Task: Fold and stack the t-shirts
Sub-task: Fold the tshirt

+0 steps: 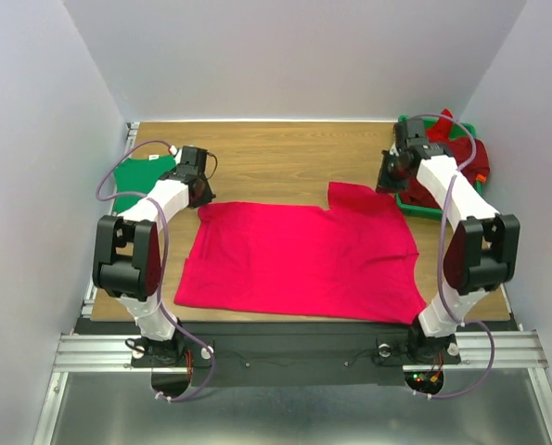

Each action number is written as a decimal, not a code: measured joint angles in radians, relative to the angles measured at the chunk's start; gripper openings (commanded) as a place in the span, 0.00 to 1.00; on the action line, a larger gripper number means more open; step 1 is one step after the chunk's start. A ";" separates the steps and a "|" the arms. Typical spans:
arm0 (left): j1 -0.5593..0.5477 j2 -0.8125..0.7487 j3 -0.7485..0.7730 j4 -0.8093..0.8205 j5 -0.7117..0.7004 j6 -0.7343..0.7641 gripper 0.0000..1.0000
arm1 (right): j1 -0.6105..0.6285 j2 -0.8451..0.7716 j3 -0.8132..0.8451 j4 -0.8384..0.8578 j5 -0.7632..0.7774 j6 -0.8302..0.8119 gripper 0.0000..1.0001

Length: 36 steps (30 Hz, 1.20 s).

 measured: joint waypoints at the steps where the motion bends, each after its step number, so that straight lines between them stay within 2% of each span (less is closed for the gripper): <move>1: 0.000 -0.005 -0.005 -0.003 -0.003 0.003 0.00 | 0.000 -0.026 -0.032 -0.005 -0.011 0.002 0.00; 8: 0.000 -0.042 -0.039 -0.027 -0.026 0.014 0.00 | 0.000 -0.203 -0.166 -0.081 -0.061 0.018 0.00; 24: 0.000 -0.173 -0.186 -0.051 -0.085 0.033 0.00 | 0.000 -0.542 -0.293 -0.351 -0.140 0.042 0.00; 36: 0.000 -0.348 -0.326 -0.063 -0.092 0.030 0.00 | 0.000 -0.669 -0.364 -0.477 -0.151 0.057 0.00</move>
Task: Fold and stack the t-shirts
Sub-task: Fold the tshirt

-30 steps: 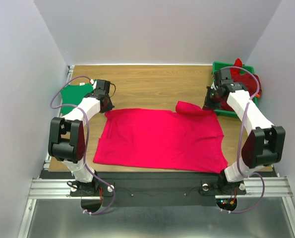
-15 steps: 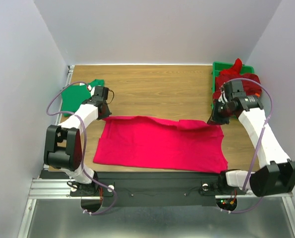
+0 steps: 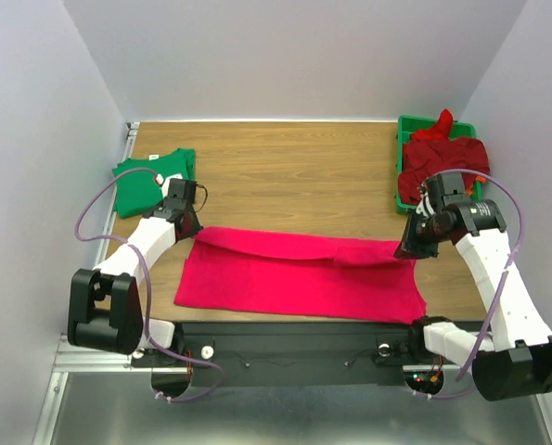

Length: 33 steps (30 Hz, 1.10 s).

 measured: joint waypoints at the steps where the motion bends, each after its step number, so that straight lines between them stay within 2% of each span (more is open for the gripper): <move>1: 0.000 -0.013 -0.014 -0.002 0.000 -0.002 0.00 | 0.000 -0.006 -0.002 -0.004 0.000 0.000 0.00; 10: -0.017 -0.112 -0.073 -0.017 0.038 -0.052 0.00 | 0.000 -0.068 -0.028 -0.058 0.001 0.000 0.02; 12: -0.024 -0.126 -0.082 -0.019 0.051 -0.069 0.28 | 0.000 -0.082 -0.034 -0.067 0.001 0.001 0.18; 13: -0.027 -0.135 -0.085 -0.026 0.060 -0.076 0.39 | 0.000 -0.084 -0.034 -0.071 0.000 0.000 0.35; 14: -0.028 -0.146 -0.089 -0.032 0.068 -0.090 0.56 | 0.000 -0.092 -0.034 -0.075 0.000 0.000 0.41; 15: -0.028 -0.160 -0.090 -0.047 0.077 -0.103 0.64 | 0.000 -0.095 -0.034 -0.076 0.000 0.005 0.46; 16: -0.029 -0.175 -0.090 -0.060 0.081 -0.108 0.82 | 0.000 -0.100 -0.034 -0.079 0.000 0.004 0.54; 18: -0.030 -0.219 -0.090 -0.087 0.088 -0.132 0.87 | 0.000 -0.106 -0.034 -0.081 -0.002 0.006 0.59; 19: -0.030 -0.250 -0.090 -0.103 0.089 -0.137 0.93 | 0.000 -0.109 -0.034 -0.082 -0.001 0.005 0.62; 22: -0.030 -0.332 -0.090 -0.129 0.091 -0.156 0.99 | 0.000 -0.109 -0.034 -0.084 0.002 0.008 0.63; 25: -0.030 -0.341 -0.085 -0.130 0.095 -0.165 0.99 | 0.000 -0.105 -0.034 -0.076 0.006 0.016 0.64; 33: -0.030 -0.114 -0.034 -0.082 0.098 -0.135 0.98 | 0.000 -0.020 -0.135 0.092 0.024 0.087 0.65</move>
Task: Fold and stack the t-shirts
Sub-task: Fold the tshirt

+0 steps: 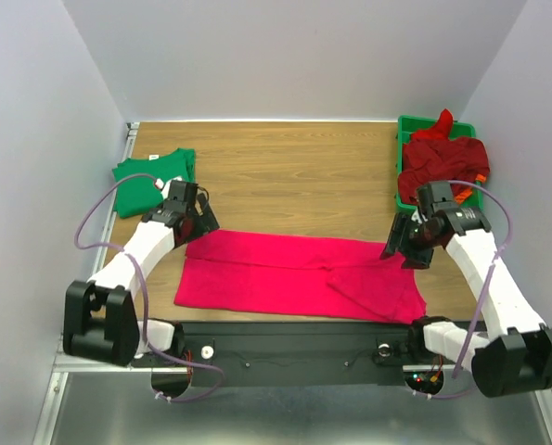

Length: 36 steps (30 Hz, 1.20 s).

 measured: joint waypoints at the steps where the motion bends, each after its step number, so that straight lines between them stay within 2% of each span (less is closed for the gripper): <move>1: 0.000 0.028 0.015 0.009 -0.004 0.008 0.98 | 0.000 0.027 -0.021 0.034 0.010 0.010 0.65; 6: 0.001 0.159 0.099 0.066 -0.027 0.053 0.95 | 0.000 0.116 -0.035 0.136 0.059 0.029 0.65; 10: 0.007 0.202 0.117 0.098 -0.051 0.085 0.82 | 0.000 0.146 -0.035 0.199 0.105 0.037 0.66; 11: 0.009 0.207 0.117 0.101 -0.056 0.089 0.81 | 0.000 0.149 -0.037 0.216 0.113 0.041 0.66; 25: 0.068 0.241 0.116 0.176 -0.003 0.157 0.78 | -0.110 0.188 -0.146 0.354 0.177 0.068 0.64; 36: 0.138 0.240 0.098 0.204 0.086 0.182 0.78 | -0.275 0.275 -0.150 0.413 0.185 0.024 0.61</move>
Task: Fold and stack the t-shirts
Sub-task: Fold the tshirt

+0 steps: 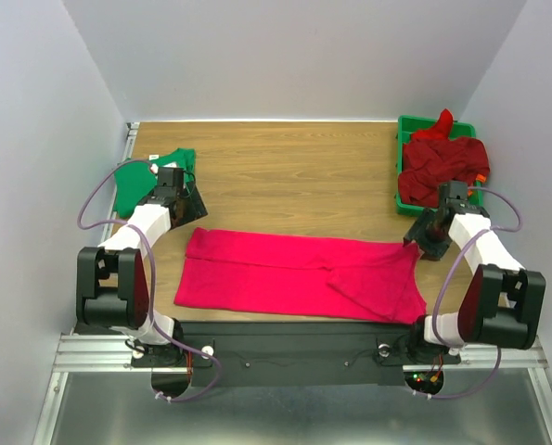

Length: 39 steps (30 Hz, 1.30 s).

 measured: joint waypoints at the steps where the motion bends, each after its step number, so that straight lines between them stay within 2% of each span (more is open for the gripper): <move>1: 0.005 0.000 0.000 0.003 0.003 0.000 0.78 | -0.011 0.016 0.000 0.007 0.000 -0.008 0.60; 17: 0.016 0.058 0.006 0.018 0.072 0.002 0.69 | -0.039 0.145 0.000 0.084 -0.009 -0.056 0.45; 22: 0.016 0.060 0.006 0.025 0.075 0.000 0.66 | -0.043 0.177 0.000 0.090 -0.010 -0.070 0.44; 25: 0.016 0.072 0.006 0.029 0.063 0.000 0.60 | -0.045 0.179 0.000 0.090 -0.012 -0.075 0.44; 39: 0.016 0.081 -0.017 0.036 0.057 -0.010 0.52 | -0.055 0.194 0.000 0.105 -0.054 -0.095 0.43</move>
